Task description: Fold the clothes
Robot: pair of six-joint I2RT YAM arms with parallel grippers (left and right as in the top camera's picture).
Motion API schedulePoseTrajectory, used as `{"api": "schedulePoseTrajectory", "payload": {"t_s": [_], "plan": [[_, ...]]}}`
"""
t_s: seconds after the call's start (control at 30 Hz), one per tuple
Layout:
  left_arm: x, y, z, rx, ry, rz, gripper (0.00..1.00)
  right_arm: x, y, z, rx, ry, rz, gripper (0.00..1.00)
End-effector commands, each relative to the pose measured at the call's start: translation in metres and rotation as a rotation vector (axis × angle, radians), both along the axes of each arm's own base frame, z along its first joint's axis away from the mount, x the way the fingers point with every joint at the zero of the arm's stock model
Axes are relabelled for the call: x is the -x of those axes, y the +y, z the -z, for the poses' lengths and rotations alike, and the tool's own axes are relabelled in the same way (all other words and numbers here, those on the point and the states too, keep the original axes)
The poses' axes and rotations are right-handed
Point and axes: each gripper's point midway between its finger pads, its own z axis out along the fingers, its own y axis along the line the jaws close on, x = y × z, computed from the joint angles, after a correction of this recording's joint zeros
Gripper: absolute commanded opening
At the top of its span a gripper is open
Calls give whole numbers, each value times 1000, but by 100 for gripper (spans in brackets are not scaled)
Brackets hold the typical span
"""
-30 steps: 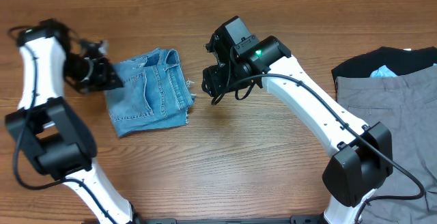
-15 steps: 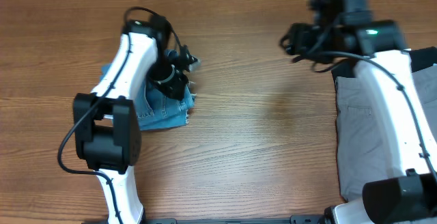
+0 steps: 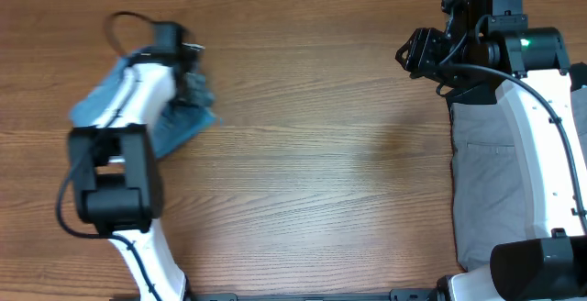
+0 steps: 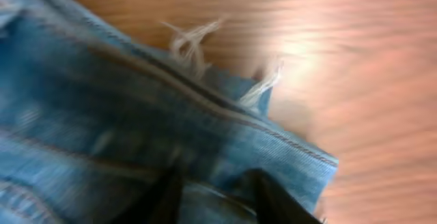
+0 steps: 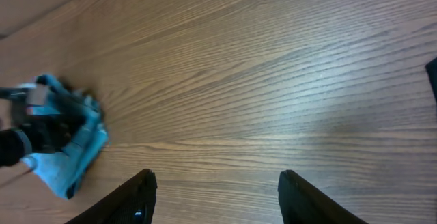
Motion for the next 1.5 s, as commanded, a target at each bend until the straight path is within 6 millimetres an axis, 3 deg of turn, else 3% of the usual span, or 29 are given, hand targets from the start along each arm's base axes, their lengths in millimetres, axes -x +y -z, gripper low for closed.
{"api": "schedulePoseTrajectory", "payload": {"t_s": [0.0, 0.07, 0.13, 0.2, 0.27, 0.33, 0.47, 0.6, 0.77, 0.83, 0.9, 1.0, 1.03, 1.17, 1.23, 1.33, 1.47], "plan": [[-28, 35, -51, 56, -100, -116, 47, 0, -1, -13, -5, -32, 5, 61], [-30, 45, -103, 55, -110, -123, 56, 0, 1, -14, -11, -32, 1, 61], [-17, 43, -142, 57, -79, -126, 61, 1, 1, -13, -11, -28, 1, 61], [4, 40, -164, 68, -23, -147, 63, 3, 1, -12, -11, -19, 1, 61], [28, 36, -169, 87, 57, -200, 61, 5, 0, -11, -10, -7, 1, 61], [48, 39, -158, 83, 145, -302, 52, 6, 0, -10, -9, -2, 1, 61], [77, 49, -119, 23, 293, -425, 50, 7, 0, -10, -9, 1, 1, 61], [105, 54, -56, 12, 422, -483, 39, 8, 0, -9, -7, 6, -2, 61], [119, 61, -2, 26, 436, -512, 27, 6, 0, -10, -8, -6, -1, 61], [113, 65, 16, 29, 386, -518, 19, 4, 0, -11, -8, -13, -1, 61], [91, 71, 34, 27, 269, -489, 12, 2, 0, -12, -8, -22, -1, 61], [43, 70, 46, 51, 41, -440, 20, -2, 0, -15, -10, -44, -1, 61], [17, 66, 39, 84, -67, -418, 24, -3, 1, -16, -10, -48, -1, 61], [-33, 55, 8, 197, -257, -387, 36, -2, 1, -15, -10, -46, -2, 61], [-48, 55, -10, 217, -309, -378, 40, -2, 0, -15, -9, -42, -1, 61], [-62, 61, -42, 210, -331, -368, 44, 0, 0, -14, -8, -35, -2, 62], [-49, 67, -83, 184, -231, -358, 46, 2, 0, -12, -8, -24, -2, 61]]}}
